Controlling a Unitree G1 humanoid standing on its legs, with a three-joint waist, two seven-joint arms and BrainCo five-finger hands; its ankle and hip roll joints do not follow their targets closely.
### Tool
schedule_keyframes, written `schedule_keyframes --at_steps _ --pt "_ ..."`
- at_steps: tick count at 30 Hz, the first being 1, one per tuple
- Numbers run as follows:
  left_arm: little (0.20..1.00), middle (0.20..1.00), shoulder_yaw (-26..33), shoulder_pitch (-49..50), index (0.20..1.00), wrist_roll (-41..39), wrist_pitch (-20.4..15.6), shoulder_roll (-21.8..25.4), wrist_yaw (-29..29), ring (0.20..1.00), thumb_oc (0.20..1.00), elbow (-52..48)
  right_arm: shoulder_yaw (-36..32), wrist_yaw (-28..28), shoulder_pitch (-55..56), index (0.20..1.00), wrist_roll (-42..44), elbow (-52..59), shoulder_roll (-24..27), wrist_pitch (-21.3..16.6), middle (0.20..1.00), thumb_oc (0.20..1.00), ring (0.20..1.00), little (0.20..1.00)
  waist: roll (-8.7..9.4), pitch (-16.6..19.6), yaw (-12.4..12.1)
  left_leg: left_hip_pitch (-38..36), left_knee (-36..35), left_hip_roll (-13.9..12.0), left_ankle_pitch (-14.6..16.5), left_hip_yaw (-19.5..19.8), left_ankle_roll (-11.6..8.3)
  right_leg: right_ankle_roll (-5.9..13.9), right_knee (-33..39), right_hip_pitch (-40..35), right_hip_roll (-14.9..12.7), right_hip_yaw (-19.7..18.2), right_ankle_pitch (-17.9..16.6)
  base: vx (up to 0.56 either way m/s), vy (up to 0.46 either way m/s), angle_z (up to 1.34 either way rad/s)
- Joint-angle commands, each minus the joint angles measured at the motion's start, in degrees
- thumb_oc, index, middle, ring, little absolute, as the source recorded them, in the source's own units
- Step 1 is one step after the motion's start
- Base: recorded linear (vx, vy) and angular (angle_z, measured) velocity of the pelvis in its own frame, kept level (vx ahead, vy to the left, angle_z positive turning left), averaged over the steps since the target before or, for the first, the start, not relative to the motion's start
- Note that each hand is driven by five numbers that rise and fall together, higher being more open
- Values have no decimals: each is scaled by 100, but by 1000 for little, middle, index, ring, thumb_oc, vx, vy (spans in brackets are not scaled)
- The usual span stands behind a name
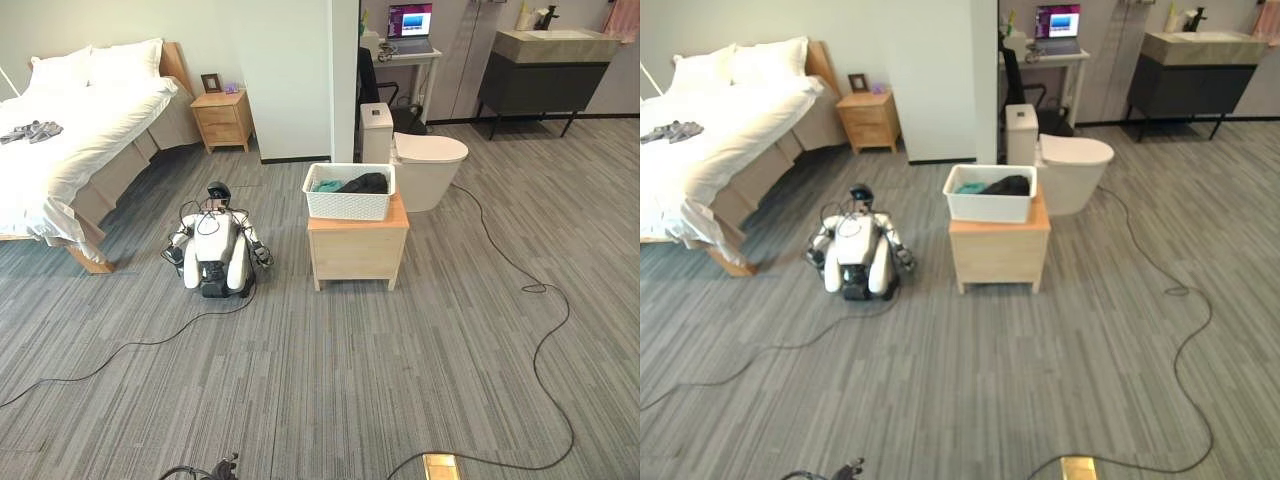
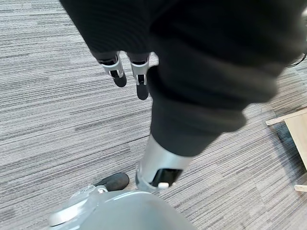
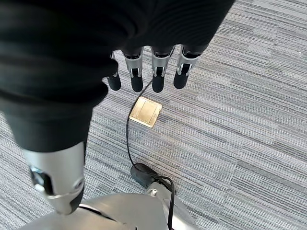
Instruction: Grab the laundry basket,head to the washer,open it,put in the laundry and shut it.
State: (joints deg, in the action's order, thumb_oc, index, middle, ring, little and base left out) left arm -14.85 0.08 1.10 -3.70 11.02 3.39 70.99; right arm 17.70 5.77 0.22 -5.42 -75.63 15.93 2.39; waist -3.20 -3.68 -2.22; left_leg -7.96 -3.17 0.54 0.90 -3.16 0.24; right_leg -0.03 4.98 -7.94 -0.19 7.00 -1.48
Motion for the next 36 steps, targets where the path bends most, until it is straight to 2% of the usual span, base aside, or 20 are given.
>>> schedule_keyframes --at_steps 1,36 --pt "1000 1000 -123 -336 1000 73 -217 148 13 1000 1000 322 210 -31 -287 1000 -119 -285 -16 -95 1000 1000 1000 1000 279 -30 7 145 -183 -356 7 267 -405 709 2 -51 -669 -158 64 0 0 0" --pt "1000 1000 -54 -286 1000 -40 -243 145 96 1000 1000 307 202 -14 -257 1000 -26 -300 -58 -115 1000 1000 1000 1000 319 -50 5 121 -183 -383 24 322 -414 682 2 -67 -617 -217 103 0 0 0"
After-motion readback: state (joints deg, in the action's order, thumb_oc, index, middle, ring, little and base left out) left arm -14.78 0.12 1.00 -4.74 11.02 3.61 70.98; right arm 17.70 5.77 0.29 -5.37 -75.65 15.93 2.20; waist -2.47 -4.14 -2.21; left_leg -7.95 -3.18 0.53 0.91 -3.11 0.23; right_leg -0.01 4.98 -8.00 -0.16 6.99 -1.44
